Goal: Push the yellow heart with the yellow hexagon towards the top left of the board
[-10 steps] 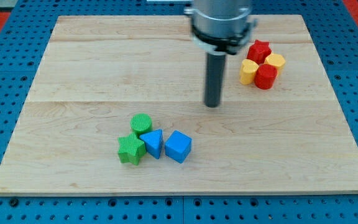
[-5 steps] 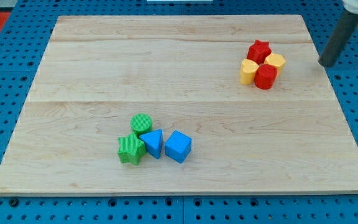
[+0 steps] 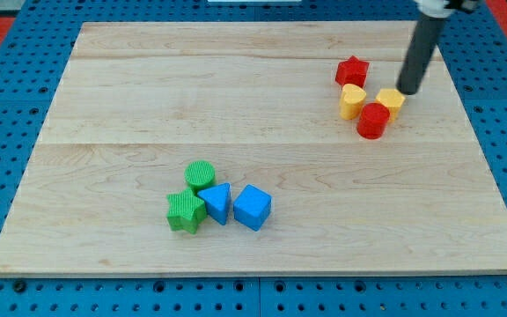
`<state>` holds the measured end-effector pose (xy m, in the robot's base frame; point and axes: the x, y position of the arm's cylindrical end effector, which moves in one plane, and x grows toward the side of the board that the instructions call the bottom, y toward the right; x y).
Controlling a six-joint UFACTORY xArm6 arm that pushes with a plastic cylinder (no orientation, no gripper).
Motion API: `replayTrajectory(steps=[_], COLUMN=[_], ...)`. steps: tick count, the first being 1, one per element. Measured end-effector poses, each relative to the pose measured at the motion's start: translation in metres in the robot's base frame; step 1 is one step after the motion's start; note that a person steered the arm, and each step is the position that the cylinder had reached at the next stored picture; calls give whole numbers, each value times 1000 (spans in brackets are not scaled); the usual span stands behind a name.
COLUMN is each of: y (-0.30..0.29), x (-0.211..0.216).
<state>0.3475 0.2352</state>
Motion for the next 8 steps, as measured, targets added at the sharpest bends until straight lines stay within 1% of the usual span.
replayTrajectory(steps=[1,2,3,4,5,6,7,8], y=[11,0,-42,-25,22,-26,-86,-158], x=[24,28,12,17,35,47,28,13])
